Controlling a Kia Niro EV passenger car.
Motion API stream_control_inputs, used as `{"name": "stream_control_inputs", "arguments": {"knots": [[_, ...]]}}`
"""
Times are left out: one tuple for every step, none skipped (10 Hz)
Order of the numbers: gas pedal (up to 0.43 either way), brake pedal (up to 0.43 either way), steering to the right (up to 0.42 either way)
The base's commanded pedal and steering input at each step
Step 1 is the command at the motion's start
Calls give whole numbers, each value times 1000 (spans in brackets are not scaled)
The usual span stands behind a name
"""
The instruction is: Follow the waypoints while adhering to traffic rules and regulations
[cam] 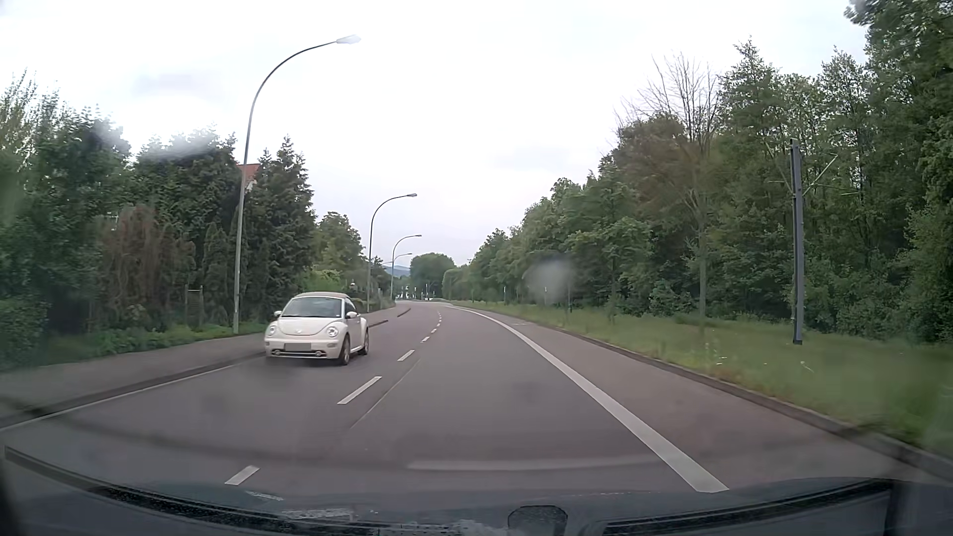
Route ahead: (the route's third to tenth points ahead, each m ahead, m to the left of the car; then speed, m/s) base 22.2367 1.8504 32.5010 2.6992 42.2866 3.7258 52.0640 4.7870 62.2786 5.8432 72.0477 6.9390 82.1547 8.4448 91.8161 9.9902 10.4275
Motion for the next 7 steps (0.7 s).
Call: {"name": "stream_control_inputs", "arguments": {"knots": [[220,0,0],[220,0,0],[220,0,-1],[209,0,-2],[209,0,-2],[209,0,-2],[209,0,-3]]}}
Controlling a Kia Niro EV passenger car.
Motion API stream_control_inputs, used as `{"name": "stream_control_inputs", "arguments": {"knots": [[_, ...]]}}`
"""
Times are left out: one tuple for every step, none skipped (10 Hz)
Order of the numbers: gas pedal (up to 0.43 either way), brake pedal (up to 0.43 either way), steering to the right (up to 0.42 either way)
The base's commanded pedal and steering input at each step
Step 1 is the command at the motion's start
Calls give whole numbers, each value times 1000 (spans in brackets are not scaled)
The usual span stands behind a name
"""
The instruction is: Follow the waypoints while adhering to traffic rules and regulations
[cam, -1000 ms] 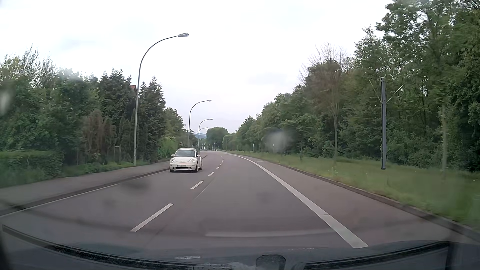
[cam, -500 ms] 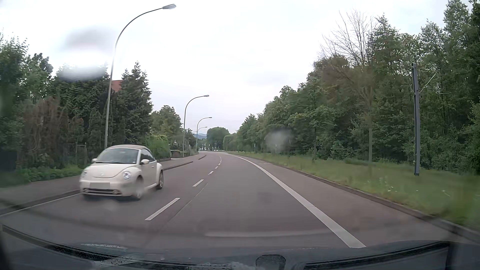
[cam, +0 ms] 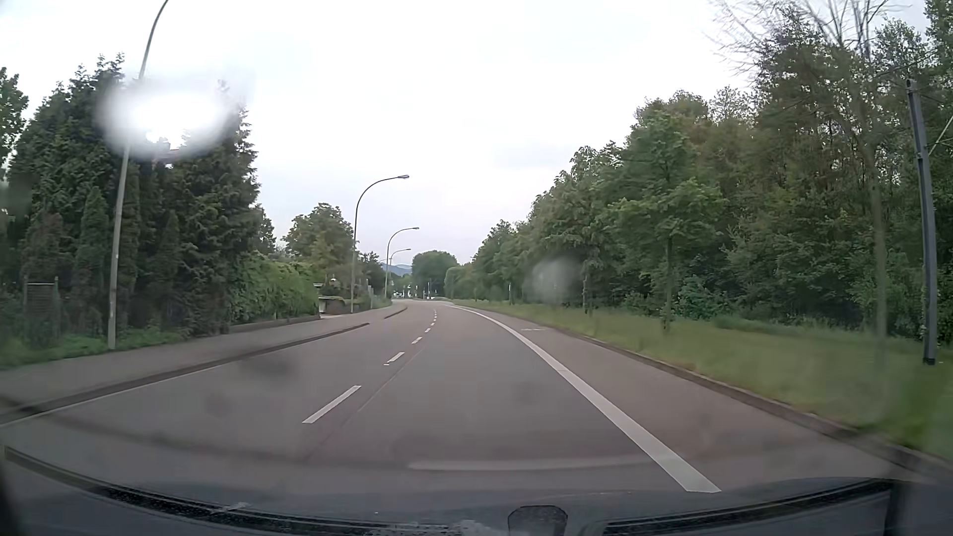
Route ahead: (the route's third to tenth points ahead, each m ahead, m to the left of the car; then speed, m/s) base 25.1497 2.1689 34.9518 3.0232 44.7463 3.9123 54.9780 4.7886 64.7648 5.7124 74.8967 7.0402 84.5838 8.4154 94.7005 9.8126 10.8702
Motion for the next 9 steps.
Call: {"name": "stream_control_inputs", "arguments": {"knots": [[209,0,-5],[197,0,-8],[197,0,-10],[197,0,-10],[197,0,-10],[197,0,-10],[189,0,-10],[189,0,-10],[177,0,-10]]}}
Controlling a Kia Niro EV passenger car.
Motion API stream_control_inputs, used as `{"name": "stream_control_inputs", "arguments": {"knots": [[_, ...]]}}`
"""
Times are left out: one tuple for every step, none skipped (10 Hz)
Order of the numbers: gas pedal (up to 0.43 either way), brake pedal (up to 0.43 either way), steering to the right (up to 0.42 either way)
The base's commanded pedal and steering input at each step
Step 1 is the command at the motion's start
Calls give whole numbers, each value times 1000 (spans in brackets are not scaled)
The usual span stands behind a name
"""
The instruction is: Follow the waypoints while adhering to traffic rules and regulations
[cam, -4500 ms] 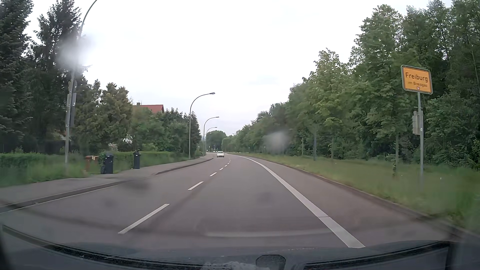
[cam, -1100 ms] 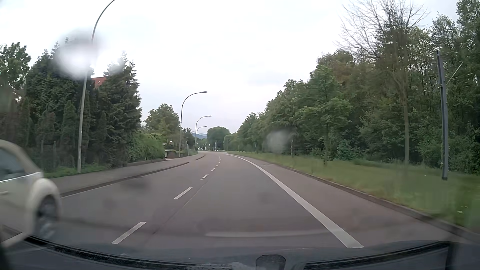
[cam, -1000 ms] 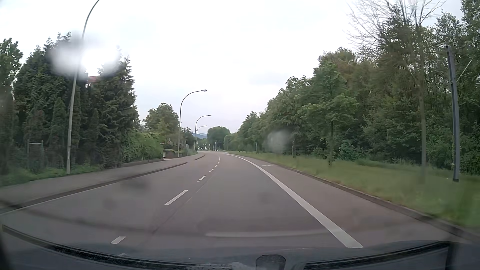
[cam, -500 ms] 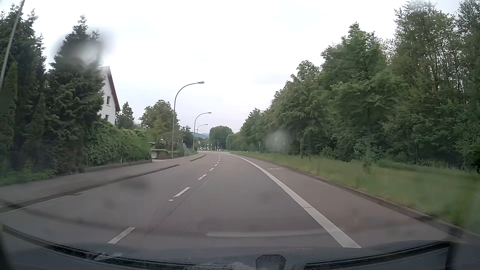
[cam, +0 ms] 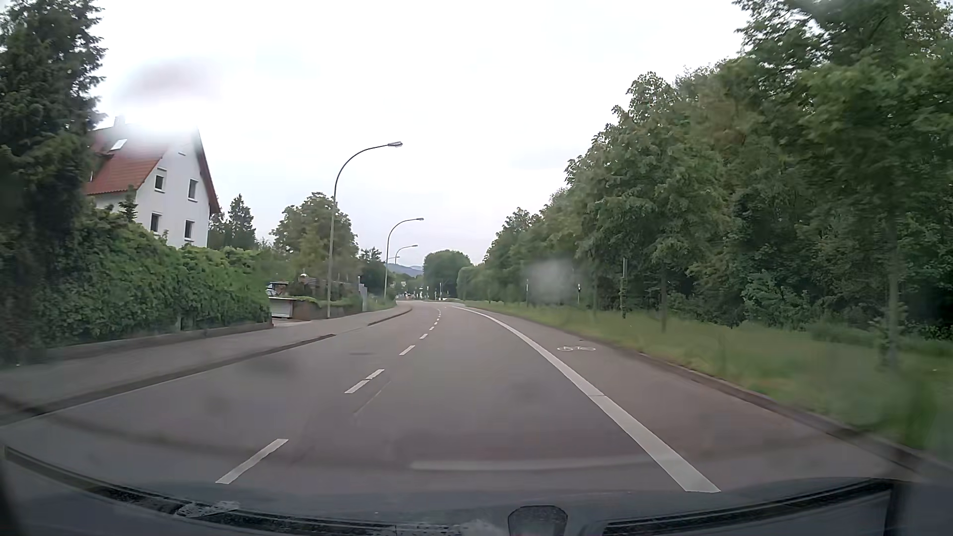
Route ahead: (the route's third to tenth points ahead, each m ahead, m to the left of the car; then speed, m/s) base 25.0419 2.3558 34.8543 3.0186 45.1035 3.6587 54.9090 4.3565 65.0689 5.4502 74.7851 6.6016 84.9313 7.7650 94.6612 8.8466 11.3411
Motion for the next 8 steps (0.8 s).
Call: {"name": "stream_control_inputs", "arguments": {"knots": [[177,0,-10],[177,0,-10],[169,0,-10],[169,0,-10],[169,0,-10],[169,0,-10],[169,0,-10],[169,0,-10]]}}
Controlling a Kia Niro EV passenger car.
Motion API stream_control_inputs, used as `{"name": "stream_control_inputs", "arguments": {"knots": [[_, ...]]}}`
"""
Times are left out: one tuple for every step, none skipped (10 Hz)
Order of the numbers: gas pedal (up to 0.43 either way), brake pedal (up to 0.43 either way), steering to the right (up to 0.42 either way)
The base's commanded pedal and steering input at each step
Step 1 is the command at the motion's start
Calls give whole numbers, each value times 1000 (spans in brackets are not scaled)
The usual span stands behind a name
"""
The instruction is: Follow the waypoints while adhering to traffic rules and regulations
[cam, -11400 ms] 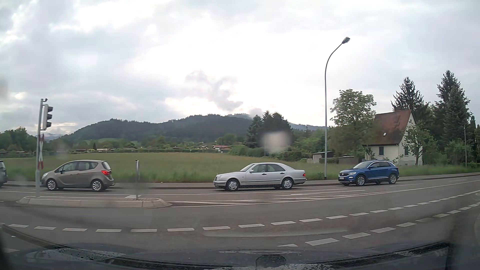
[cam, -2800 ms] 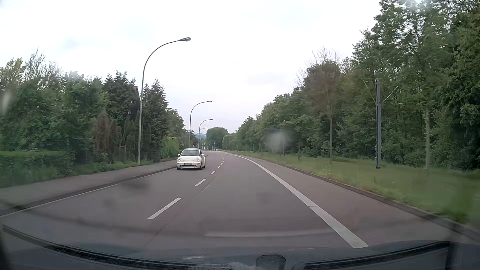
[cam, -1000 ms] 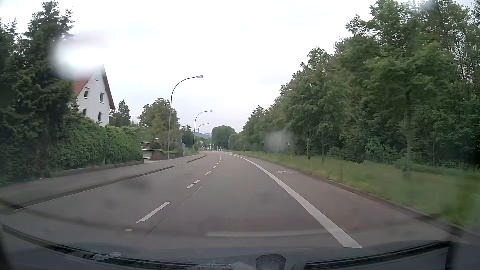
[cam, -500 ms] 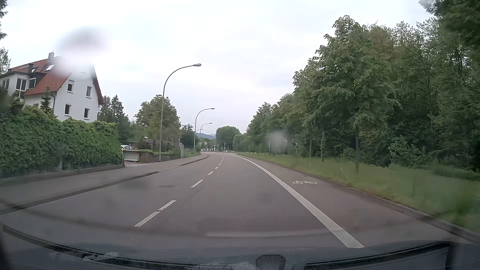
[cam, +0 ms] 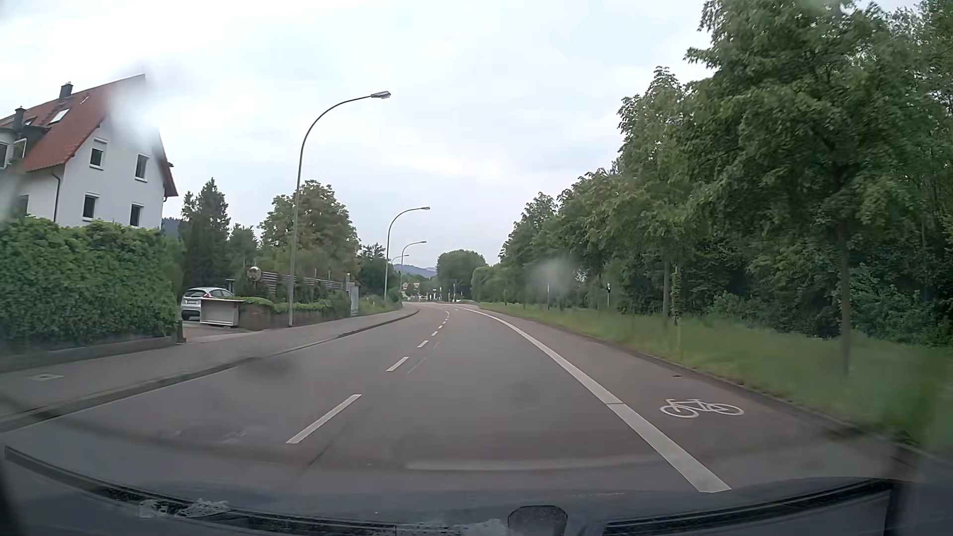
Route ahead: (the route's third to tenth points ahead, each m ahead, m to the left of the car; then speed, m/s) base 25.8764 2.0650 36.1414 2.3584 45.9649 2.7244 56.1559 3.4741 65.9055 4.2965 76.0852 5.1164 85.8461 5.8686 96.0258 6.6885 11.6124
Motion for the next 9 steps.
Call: {"name": "stream_control_inputs", "arguments": {"knots": [[169,0,-9],[169,0,-9],[169,0,-8],[169,0,-8],[169,0,-8],[169,0,-8],[169,0,-8],[169,0,-8],[169,0,-8]]}}
